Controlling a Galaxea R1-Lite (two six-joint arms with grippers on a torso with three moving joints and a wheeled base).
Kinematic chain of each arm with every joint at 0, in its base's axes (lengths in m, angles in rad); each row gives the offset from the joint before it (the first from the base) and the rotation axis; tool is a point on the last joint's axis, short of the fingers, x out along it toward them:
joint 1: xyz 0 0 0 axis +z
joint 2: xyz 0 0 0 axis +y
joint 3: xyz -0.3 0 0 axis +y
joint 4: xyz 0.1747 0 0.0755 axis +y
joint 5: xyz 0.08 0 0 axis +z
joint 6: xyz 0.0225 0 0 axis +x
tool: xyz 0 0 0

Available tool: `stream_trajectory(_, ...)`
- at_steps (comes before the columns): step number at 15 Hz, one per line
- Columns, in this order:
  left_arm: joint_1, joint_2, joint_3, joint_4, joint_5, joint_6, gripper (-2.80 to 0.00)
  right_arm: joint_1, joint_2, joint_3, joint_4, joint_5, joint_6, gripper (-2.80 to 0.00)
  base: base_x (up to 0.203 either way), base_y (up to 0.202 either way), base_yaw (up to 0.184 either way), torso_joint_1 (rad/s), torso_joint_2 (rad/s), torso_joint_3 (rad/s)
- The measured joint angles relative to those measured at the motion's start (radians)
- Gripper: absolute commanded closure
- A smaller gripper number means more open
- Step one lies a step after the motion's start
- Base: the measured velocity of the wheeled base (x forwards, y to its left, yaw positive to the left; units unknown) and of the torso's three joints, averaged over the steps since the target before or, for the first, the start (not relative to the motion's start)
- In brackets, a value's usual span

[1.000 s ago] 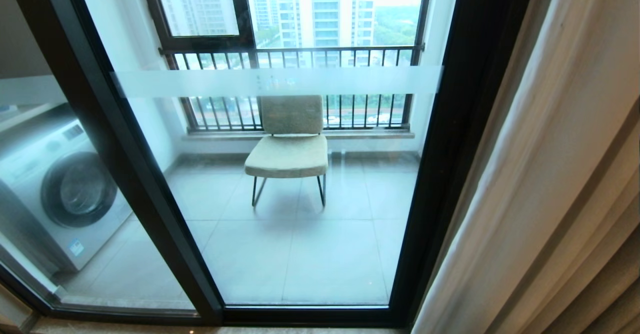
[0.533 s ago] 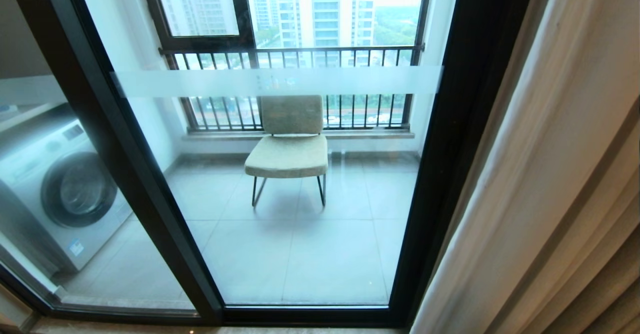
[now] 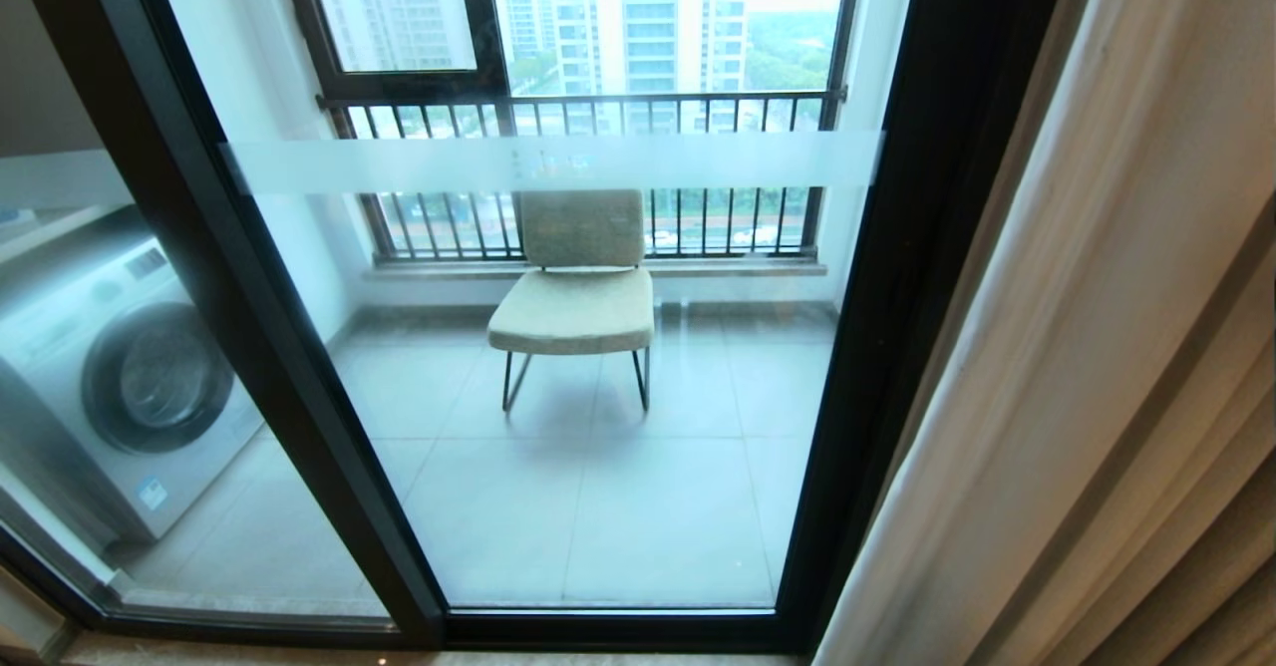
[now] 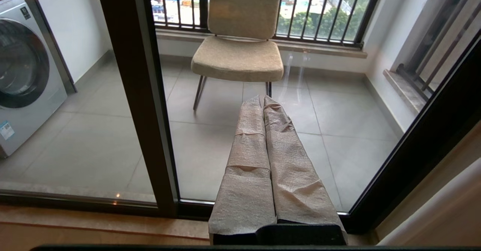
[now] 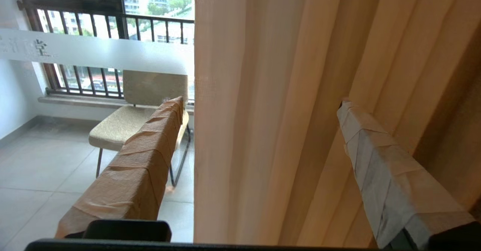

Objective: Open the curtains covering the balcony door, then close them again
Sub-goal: Close the inner curtains on both sides

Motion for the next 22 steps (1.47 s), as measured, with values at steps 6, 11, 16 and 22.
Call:
stream_trajectory(6, 0.0, 0.0, 0.0, 0.0, 0.0, 0.0, 0.0, -0.034, 0.238, -0.107, -0.079, -0.001, 0.043, -2.8, 0.0, 0.0, 0.0, 0.0, 0.0, 0.0)
stream_trajectory(11, 0.001, 0.0, 0.0, 0.0, 0.0, 0.0, 0.0, -0.13, 0.447, -0.226, -0.162, 0.002, 0.052, -2.8, 0.0, 0.0, 0.0, 0.0, 0.0, 0.0)
stream_trajectory(16, 0.0, 0.0, 0.0, 0.0, 0.0, 0.0, 0.0, -0.181, 0.597, -0.343, -0.19, 0.004, 0.079, -2.8, 0.0, 0.0, 0.0, 0.0, 0.0, 0.0)
stream_trajectory(22, 0.0, 0.0, 0.0, 0.0, 0.0, 0.0, 0.0, -0.186, 0.688, -0.38, -0.233, 0.005, 0.085, -2.8, 0.0, 0.0, 0.0, 0.0, 0.0, 0.0)
